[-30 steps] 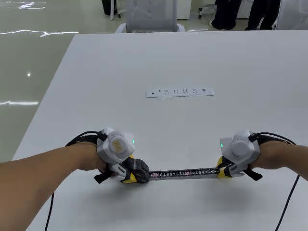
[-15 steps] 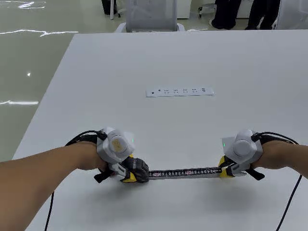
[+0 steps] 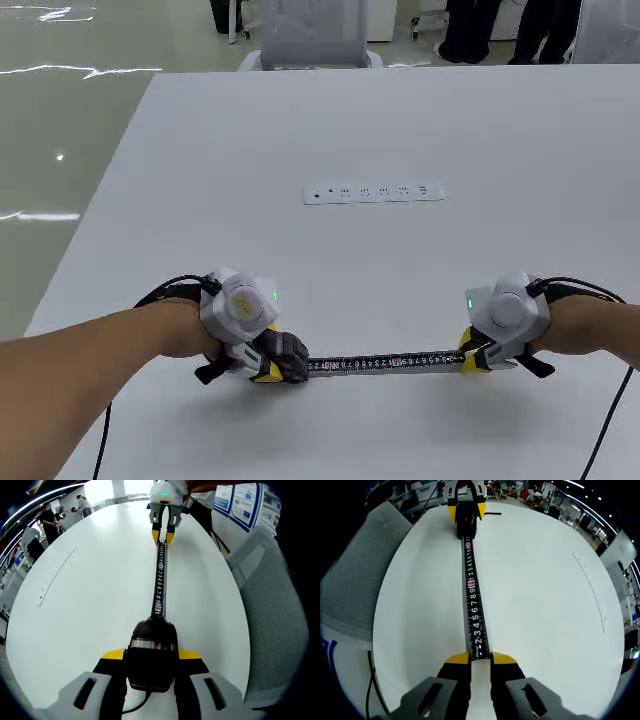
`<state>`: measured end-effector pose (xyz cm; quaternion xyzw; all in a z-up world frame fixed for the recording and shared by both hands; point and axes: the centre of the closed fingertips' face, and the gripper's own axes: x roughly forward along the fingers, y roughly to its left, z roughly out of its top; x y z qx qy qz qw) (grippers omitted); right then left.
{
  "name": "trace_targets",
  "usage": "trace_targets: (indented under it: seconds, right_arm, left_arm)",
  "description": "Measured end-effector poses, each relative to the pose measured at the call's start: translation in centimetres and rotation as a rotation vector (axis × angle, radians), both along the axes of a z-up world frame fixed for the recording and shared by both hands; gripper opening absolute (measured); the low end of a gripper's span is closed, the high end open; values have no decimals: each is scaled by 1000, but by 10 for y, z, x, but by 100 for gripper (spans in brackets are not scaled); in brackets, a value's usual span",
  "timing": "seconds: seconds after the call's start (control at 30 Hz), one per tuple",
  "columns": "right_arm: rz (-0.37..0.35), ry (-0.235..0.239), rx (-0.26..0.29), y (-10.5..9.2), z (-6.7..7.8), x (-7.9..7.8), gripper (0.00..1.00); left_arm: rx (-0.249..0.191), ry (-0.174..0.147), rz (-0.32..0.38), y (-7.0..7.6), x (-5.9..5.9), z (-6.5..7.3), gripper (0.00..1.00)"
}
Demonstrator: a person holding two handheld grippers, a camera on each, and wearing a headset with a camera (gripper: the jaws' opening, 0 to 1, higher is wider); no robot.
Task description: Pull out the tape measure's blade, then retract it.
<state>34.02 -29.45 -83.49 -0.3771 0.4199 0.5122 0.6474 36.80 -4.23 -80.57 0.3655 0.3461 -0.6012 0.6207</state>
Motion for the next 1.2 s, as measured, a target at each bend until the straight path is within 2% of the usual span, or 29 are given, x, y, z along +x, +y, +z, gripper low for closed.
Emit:
trace_targets:
  seconds: [0.37,0.7,1.07,1.2]
  right_arm:
    - [-2,-4,-1,-6,0,0,13]
    - [-16,-12,22,-4,1,-1,14]
    - [-11,-22,21,-3,1,0,15]
    - [25,-41,2,-3,1,0,15]
  left_arm:
    - [1,0,0,0,0,-1,32]
    - [4,-1,-1,0,0,-1,32]
    - [-9,-7,2,-1,0,-1,32]
    - [-7,-8,-1,-1,0,0,32]
